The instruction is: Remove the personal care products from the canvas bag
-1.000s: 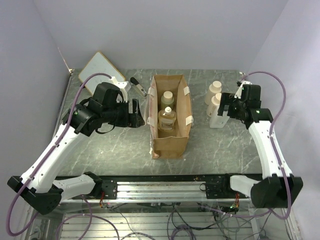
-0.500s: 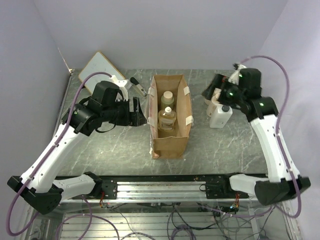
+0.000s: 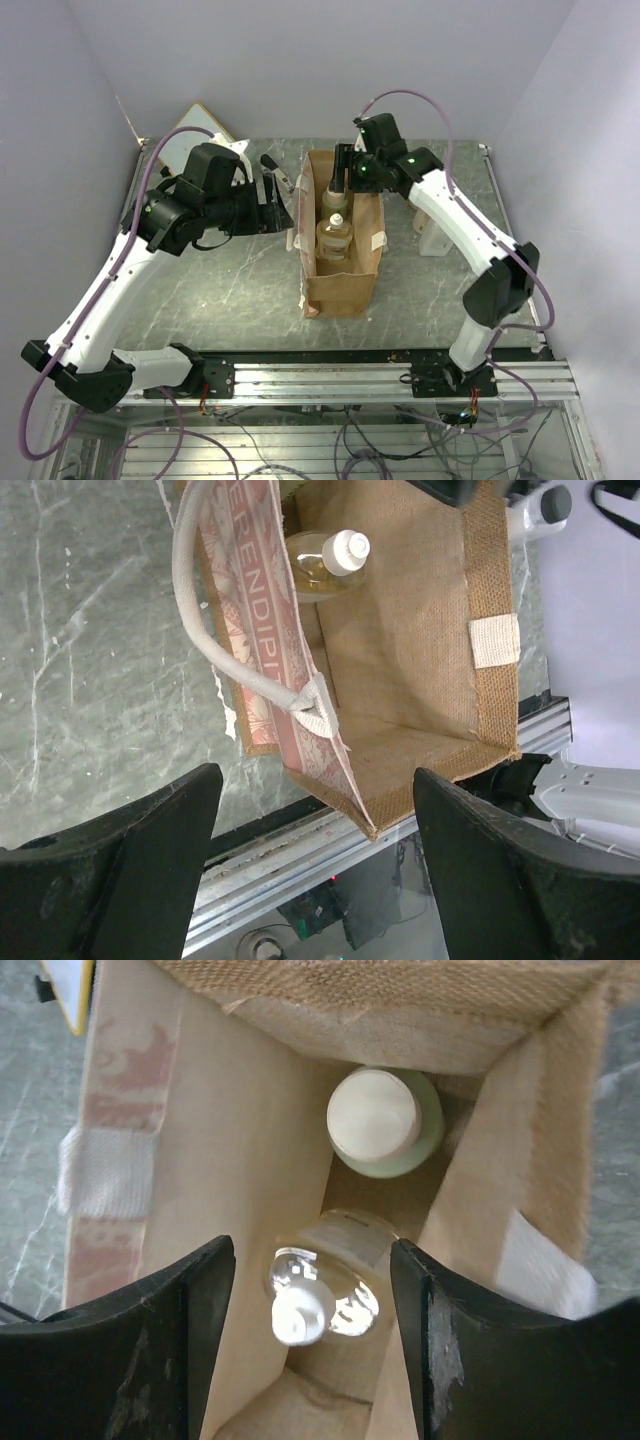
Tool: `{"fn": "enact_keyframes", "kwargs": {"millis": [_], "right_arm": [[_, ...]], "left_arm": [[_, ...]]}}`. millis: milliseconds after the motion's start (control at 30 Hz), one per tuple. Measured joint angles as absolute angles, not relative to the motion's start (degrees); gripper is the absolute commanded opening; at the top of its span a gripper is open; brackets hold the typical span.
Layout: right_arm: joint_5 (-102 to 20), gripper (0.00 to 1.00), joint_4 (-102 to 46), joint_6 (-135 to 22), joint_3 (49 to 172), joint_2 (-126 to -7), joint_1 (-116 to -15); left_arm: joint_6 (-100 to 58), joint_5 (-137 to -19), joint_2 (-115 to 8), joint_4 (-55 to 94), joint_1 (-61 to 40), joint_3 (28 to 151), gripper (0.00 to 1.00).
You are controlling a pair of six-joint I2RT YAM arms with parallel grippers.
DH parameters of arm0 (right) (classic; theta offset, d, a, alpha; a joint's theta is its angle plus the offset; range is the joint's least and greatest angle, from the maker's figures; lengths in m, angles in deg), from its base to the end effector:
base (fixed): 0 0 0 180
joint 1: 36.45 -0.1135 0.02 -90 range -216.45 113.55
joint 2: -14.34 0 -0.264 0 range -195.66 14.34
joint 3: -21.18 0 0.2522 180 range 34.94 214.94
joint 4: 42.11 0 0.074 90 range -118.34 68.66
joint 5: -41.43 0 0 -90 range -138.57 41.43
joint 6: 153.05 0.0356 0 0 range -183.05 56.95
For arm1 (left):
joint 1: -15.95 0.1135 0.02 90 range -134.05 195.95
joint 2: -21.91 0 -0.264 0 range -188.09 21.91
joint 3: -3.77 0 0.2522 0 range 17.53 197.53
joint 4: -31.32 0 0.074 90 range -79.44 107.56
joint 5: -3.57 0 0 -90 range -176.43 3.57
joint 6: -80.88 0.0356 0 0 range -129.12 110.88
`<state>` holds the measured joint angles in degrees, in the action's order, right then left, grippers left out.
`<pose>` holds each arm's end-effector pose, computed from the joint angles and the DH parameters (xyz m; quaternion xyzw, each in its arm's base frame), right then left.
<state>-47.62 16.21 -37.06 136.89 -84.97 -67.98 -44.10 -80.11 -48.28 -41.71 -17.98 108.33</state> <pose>0.3289 0.2025 0.3720 -0.0475 0.9120 0.2026 0.3535 0.1838 -0.1283 0.4359 0.0156 0.9001 -0.2857 0.3285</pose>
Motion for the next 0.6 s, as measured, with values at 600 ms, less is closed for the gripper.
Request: {"fn": "enact_keyframes", "kwargs": {"millis": [600], "right_arm": [[-56.8, 0.98, 16.5, -37.5, 143.1, -100.9, -69.6]], "left_arm": [[-48.4, -87.0, -46.5, -47.4, -18.0, 110.7, 0.88]]}}
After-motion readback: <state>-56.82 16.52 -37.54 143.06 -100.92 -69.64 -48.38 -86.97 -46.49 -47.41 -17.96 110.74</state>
